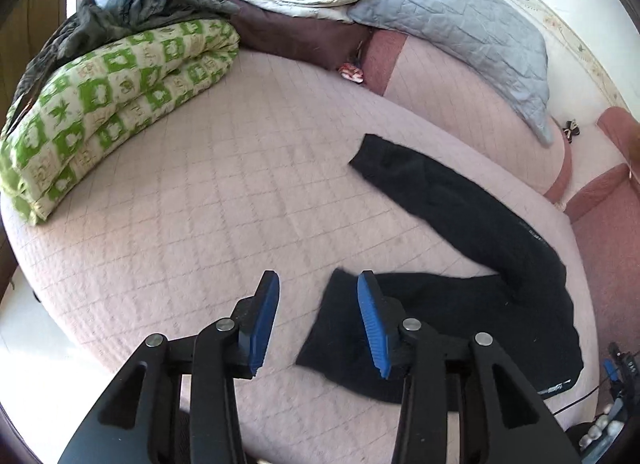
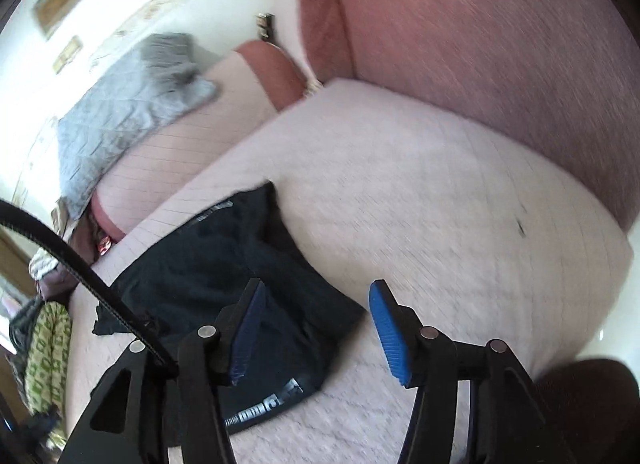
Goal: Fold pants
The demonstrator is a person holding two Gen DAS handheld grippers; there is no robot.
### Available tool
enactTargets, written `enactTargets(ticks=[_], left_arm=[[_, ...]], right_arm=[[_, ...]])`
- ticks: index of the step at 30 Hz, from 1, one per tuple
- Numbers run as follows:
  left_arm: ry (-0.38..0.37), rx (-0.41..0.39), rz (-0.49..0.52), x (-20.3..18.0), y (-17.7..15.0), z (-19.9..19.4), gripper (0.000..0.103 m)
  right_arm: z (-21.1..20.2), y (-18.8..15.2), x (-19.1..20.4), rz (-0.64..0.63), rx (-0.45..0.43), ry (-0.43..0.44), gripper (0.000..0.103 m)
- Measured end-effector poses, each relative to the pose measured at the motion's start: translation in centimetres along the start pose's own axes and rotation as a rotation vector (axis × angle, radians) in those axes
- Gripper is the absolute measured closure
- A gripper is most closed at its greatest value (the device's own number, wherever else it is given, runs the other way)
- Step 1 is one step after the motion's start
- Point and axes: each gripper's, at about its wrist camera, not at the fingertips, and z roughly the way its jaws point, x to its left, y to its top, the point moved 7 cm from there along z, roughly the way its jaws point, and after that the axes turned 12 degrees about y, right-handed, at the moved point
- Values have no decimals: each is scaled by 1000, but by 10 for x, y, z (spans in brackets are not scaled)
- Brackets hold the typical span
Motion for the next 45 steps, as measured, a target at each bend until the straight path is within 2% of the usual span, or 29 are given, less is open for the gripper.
enactTargets(ticks=[5, 14, 20, 25, 28, 31, 33, 40, 45], left_arm=[[-15, -24, 51, -30, 9, 6, 51], [4, 2, 89, -50, 11, 25, 50], [22, 7, 126, -61, 38, 44, 46], [28, 26, 193, -85, 86, 89, 41], [22, 65, 196, -101, 114, 132, 41], [11, 116, 195, -118, 138, 182, 41], [1, 137, 196, -129, 149, 207, 41], [-8, 148, 262, -157, 167, 260, 40], [-33, 137, 344, -175, 168, 266, 21]], right_arm=[[12, -2, 19, -76, -8, 9, 44], [38, -2, 36, -170, 50, 13, 44], [65, 9, 43, -231, 138, 29, 44], [115, 35, 62, -313, 269, 114, 44], [158, 54, 80, -457, 327, 111, 44], [200, 71, 92, -480, 408, 161, 44], [231, 80, 100, -483, 471, 204, 44], [306, 79, 121, -547, 612, 242, 44], [334, 71, 124, -564, 649, 238, 44]])
